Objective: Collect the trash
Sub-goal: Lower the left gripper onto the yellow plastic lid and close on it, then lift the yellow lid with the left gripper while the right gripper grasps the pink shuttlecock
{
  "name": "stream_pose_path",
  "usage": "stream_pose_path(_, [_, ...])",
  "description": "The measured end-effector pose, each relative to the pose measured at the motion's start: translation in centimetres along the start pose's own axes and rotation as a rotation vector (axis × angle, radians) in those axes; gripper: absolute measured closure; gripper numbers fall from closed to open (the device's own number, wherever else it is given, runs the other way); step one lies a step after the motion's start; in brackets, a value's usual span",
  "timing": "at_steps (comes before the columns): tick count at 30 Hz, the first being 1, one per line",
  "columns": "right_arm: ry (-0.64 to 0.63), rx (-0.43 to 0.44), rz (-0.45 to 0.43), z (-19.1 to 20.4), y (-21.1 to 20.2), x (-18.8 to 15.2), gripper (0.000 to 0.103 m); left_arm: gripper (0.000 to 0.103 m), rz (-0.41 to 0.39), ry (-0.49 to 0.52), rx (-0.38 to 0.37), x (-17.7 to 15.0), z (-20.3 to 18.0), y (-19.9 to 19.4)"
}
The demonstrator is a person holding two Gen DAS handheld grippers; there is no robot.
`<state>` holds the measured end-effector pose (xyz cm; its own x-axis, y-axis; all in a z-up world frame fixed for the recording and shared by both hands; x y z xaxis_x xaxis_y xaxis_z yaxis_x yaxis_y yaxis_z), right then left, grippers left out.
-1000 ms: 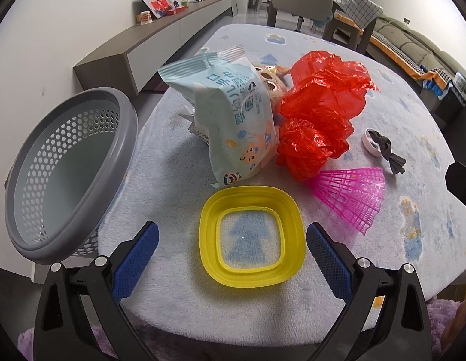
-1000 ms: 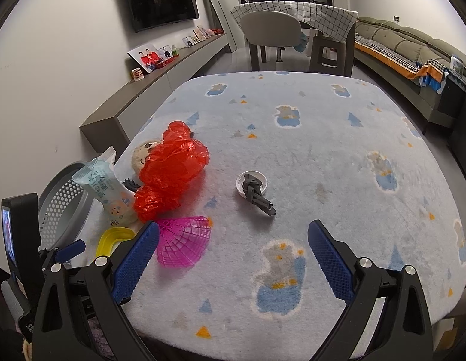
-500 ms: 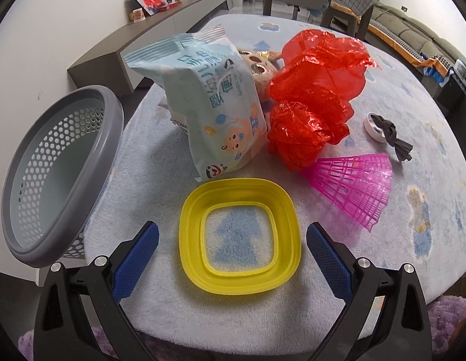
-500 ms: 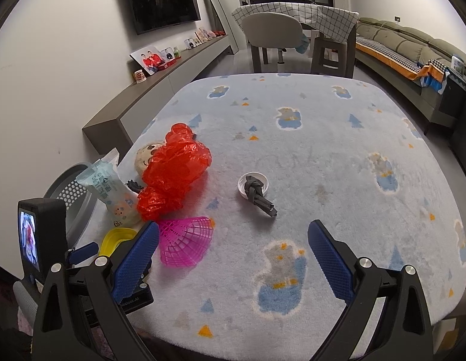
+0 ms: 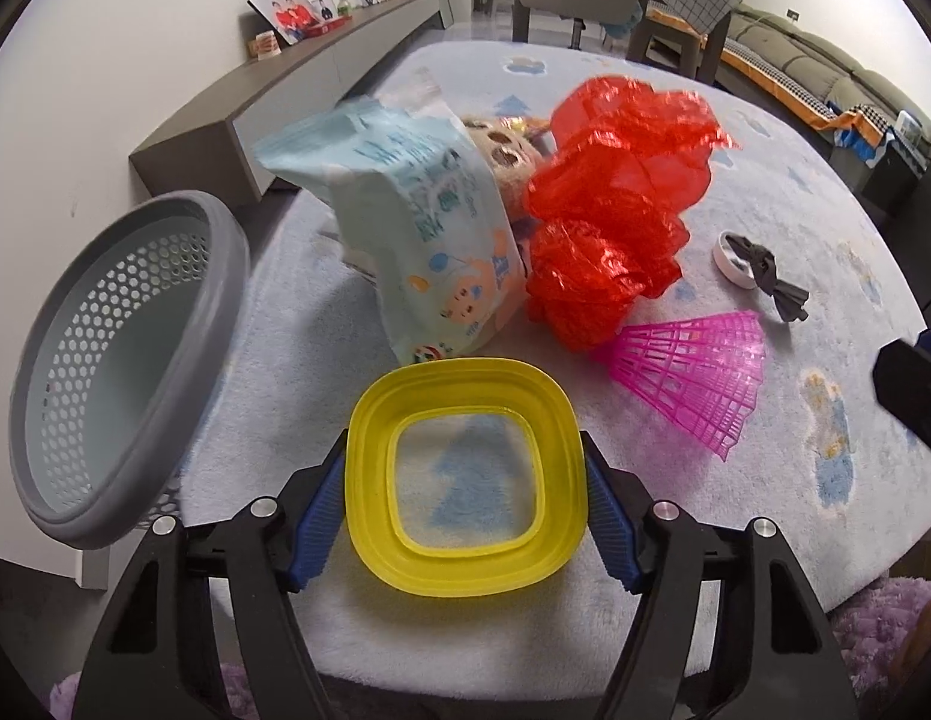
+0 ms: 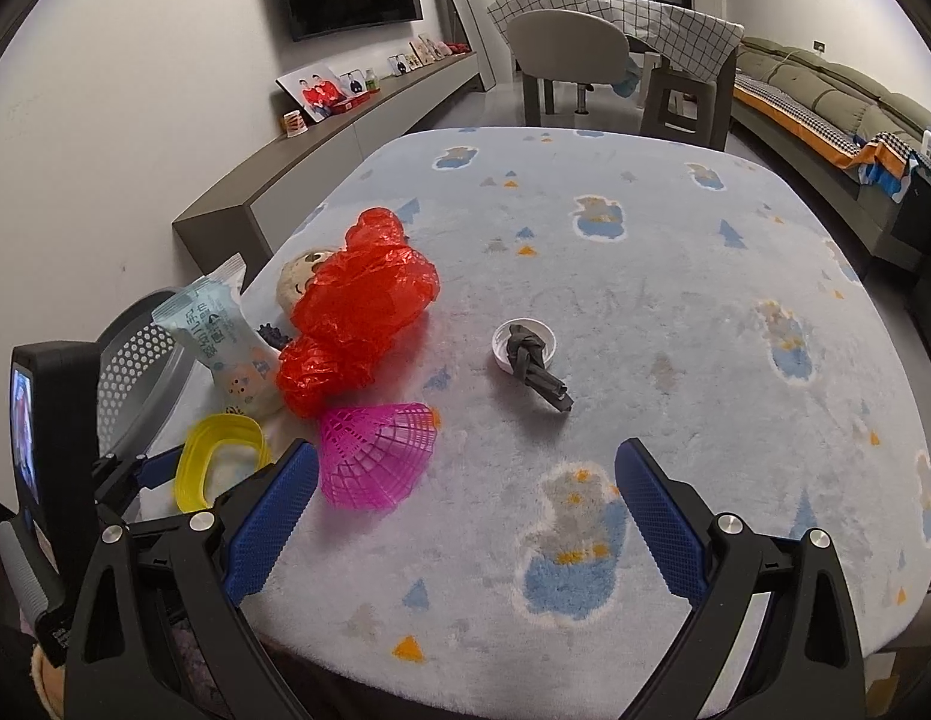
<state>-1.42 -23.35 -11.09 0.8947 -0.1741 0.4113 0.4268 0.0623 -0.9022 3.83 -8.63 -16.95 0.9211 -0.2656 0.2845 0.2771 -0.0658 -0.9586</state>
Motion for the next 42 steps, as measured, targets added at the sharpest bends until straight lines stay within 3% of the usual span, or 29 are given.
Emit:
stream_pose_path(7, [-0.096,0.042,0.069,2.7,2.7,0.0,0.008,0.035,-0.089,-0.036,0.027,0.3,3.6,-4.3])
stream_pose_path(13, [-0.147,-0.006,0.118,3.9,6.0,0.5,0.008,0.035,-0.147,-0.074,0.064,1.1,7.0,-7.4])
stream_pose_path(20, [-0.160,-0.027,0.151,4.0,8.6,0.9,0.008,0.035,-0.170,-0.094,0.096,1.9,10.1,-8.4])
stream_pose_path(27, [-0.188,-0.057,0.161,4.2,10.0,1.4,0.010,0.035,-0.161,-0.108,0.088,1.9,10.4,-7.4])
stream_pose_path(29, [-0.199,-0.063,0.151,4.4,9.8,1.3,0.019,0.035,-0.160,-0.114,0.083,1.8,10.5,-7.2])
stream_pose_path(30, [-0.206,-0.070,0.152,4.5,9.8,1.2,0.031,0.035,-0.160,-0.116,0.082,1.8,10.6,-7.1])
stream_pose_path(31, [-0.211,-0.062,0.157,4.8,9.9,1.2,0.036,0.035,-0.159,-0.118,0.081,1.8,10.7,-7.1])
stream_pose_path(42, [-0.185,-0.022,0.143,5.6,8.1,0.0,0.051,0.035,-0.155,-0.151,0.067,1.3,12.1,-6.7])
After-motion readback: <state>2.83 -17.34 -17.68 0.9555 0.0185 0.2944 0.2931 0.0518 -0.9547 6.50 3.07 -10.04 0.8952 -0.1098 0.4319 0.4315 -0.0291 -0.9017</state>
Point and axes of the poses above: each gripper's, at about its wrist camera, not at the fingertips, and y roughly the way its jaws point, z to its left, x to its top, the point moved 9 cm from there along y, roughly the way its jaws point, and after that the axes turned 15 degrees about z, right-handed, at the moved point
